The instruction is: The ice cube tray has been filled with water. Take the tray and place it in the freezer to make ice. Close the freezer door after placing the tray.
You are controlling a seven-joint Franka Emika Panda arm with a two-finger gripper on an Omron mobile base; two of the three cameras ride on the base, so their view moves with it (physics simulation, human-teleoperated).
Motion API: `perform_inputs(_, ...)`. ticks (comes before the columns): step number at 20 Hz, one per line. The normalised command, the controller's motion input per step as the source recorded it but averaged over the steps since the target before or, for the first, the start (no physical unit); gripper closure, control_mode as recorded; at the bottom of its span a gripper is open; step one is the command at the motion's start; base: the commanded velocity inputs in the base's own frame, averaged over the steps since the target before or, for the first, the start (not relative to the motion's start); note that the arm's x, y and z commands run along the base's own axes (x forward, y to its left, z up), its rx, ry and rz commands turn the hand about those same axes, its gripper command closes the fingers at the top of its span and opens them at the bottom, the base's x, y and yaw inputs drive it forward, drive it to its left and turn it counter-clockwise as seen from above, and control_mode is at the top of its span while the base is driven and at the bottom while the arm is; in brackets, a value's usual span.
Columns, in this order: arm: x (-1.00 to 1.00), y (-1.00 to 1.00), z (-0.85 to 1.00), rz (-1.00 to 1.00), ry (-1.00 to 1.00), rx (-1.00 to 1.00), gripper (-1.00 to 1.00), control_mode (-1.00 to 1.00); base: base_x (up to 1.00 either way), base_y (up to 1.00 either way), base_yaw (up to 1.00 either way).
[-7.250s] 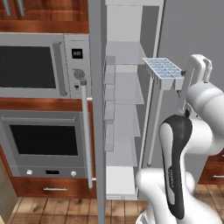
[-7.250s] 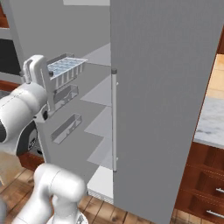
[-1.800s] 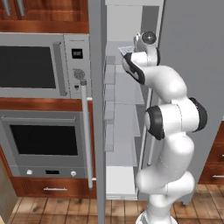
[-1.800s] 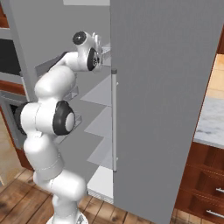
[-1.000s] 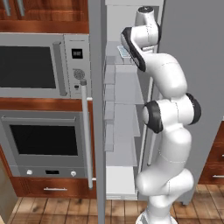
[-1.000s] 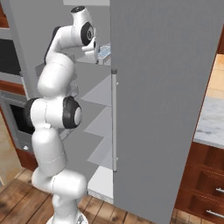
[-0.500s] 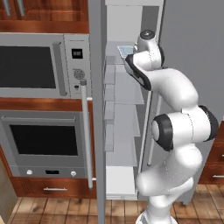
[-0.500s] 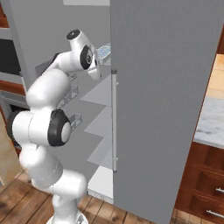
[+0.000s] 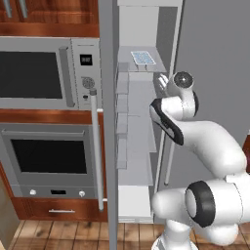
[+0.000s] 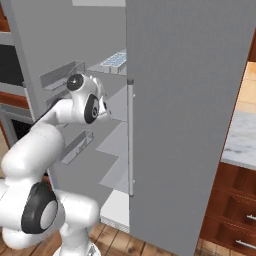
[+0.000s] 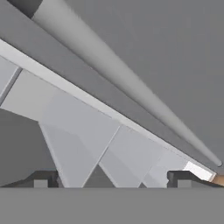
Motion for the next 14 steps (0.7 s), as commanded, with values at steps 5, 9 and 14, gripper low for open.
perform_inputs(5,-0.77,-0.01,0.44,0.04,0.10,0.05,-1.00,-1.00,0.00,0.00,0.00)
perform_inputs(9,-0.62,-0.11,0.29,0.04,0.01,0.05,-1.00,-1.00,0.00,0.00,0.00)
perform_inputs(14,-0.10,0.00,0.00,0.01,0.00,0.01,-1.00,1.00,-0.48,0.00,0.02)
